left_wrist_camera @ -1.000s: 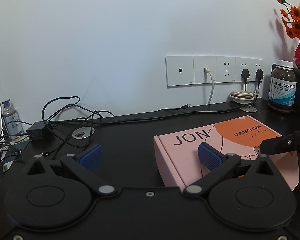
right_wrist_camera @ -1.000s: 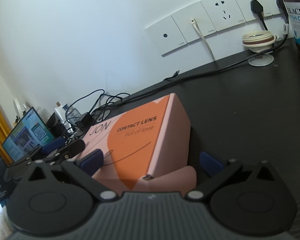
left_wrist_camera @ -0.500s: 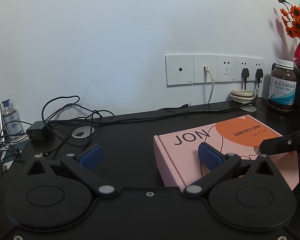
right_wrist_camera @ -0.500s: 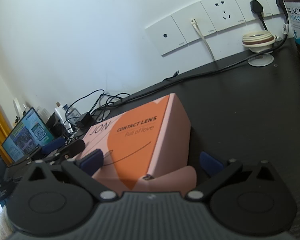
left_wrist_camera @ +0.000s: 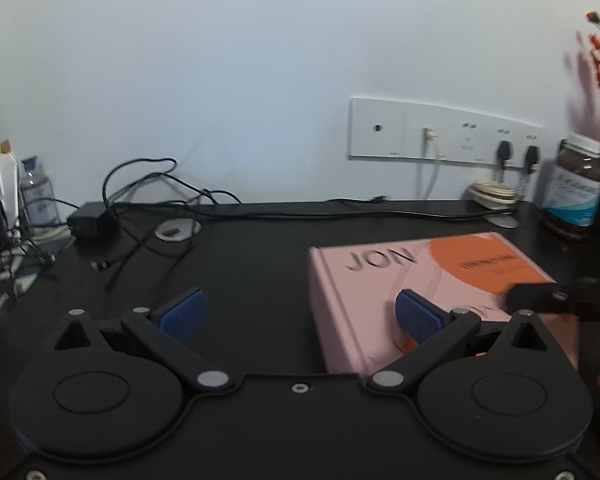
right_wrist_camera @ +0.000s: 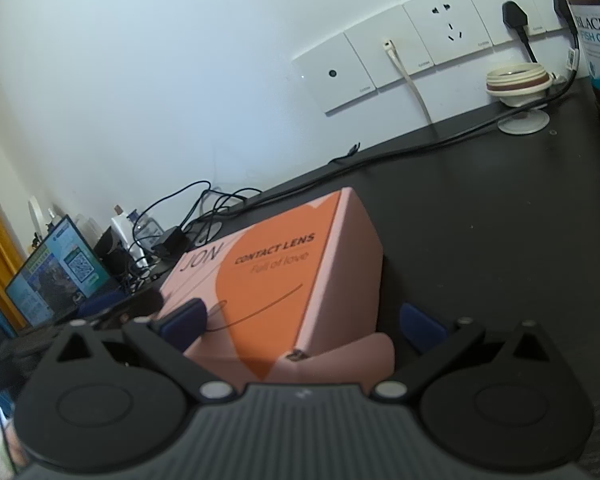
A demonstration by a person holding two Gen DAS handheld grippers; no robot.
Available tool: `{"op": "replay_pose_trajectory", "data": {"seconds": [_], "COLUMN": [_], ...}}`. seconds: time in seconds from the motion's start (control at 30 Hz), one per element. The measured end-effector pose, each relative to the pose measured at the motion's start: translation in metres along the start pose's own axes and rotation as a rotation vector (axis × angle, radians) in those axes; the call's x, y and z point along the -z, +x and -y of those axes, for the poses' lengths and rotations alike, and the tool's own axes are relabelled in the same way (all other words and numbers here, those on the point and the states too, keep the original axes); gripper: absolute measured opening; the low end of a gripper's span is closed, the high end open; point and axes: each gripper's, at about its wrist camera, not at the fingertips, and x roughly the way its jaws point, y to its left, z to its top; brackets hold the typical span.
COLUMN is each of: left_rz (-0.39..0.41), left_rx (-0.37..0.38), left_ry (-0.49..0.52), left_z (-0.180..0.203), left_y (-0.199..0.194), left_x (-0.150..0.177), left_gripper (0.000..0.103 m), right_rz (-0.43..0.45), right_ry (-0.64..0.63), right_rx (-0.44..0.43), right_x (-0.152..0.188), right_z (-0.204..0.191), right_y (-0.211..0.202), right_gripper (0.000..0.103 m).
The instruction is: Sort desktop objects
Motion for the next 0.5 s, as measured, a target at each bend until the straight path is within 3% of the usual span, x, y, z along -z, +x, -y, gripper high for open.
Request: {"op": "replay_pose_trajectory", "data": {"seconds": [0.3,0.5], "left_rz": [0.069,0.031], "left_rx": [0.01,0.037], "left_ry": [0.101,0.115], "left_z": [0.023,0.026], "left_y": [-0.03,-0.023], "left_x": [0.022,0.021], "left_gripper": [0.103,0.103], "right_rz": [0.003,0.003], "right_ry": [0.001,0.0], "right_rx": [0.0,0.003], "right_x": [0.0,0.0], "right_z": [0.0,-0.001], "right_y": [0.0,0.0], "right_gripper": [0.102,0.102]}}
